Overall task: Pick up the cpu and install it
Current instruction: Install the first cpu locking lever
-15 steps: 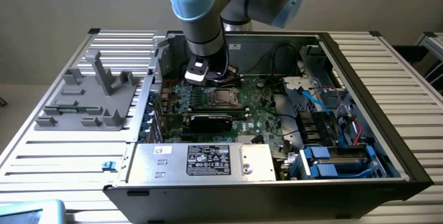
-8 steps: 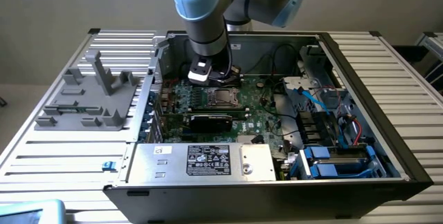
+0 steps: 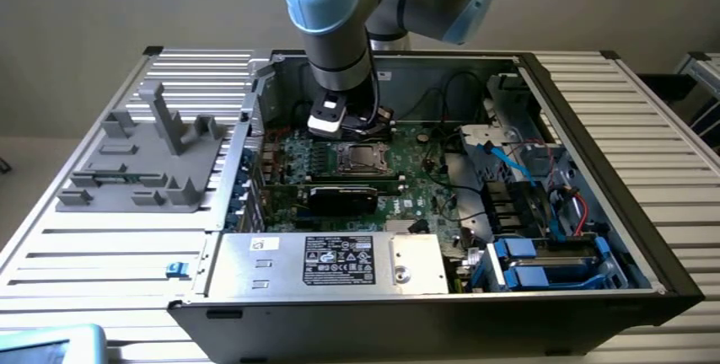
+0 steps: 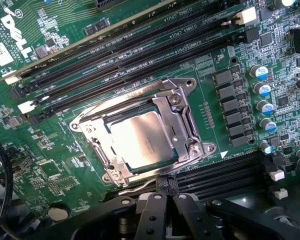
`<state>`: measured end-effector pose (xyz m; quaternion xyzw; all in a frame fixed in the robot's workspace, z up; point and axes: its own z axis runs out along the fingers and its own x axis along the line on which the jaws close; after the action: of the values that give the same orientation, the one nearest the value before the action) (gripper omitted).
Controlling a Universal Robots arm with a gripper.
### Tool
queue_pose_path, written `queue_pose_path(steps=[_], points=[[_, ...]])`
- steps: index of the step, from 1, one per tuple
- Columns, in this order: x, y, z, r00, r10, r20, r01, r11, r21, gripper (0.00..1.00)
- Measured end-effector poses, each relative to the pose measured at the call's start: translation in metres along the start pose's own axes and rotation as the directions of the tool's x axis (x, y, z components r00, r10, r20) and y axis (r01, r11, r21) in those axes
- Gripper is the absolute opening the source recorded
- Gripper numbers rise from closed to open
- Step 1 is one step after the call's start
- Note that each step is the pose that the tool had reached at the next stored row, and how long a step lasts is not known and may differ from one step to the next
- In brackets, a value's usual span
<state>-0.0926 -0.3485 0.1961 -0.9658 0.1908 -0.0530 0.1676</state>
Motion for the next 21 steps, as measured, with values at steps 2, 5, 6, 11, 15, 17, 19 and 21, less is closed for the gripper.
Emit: queue_pose_path(steps=[2, 5, 6, 11, 15, 17, 19, 21], points=[[0.0, 0.0, 0.0001, 1.0, 0.0, -0.0013, 0.0, 1.0, -0.0003, 0.11], [-0.005, 0.0019, -0.0008, 1.0, -0.001, -0.0015, 0.001, 1.0, -0.0005, 0.11], [-0.009, 0.0033, -0.0016, 1.0, -0.001, -0.0014, 0.001, 1.0, -0.0006, 0.11], [-0.02, 0.0068, -0.0033, 1.0, -0.001, -0.0014, 0.001, 1.0, -0.0006, 0.11], [-0.023, 0.0065, -0.0033, 1.0, 0.0, -0.0014, 0.0, 1.0, -0.0005, 0.11], [-0.024, 0.0063, -0.0032, 1.0, -0.001, -0.0013, 0.001, 1.0, -0.0004, 0.11], [-0.024, 0.0058, -0.0031, 1.0, -0.001, -0.0016, 0.001, 1.0, -0.0003, 0.11], [-0.024, 0.0053, -0.0028, 1.0, -0.001, -0.0022, 0.001, 1.0, 0.0001, 0.11]])
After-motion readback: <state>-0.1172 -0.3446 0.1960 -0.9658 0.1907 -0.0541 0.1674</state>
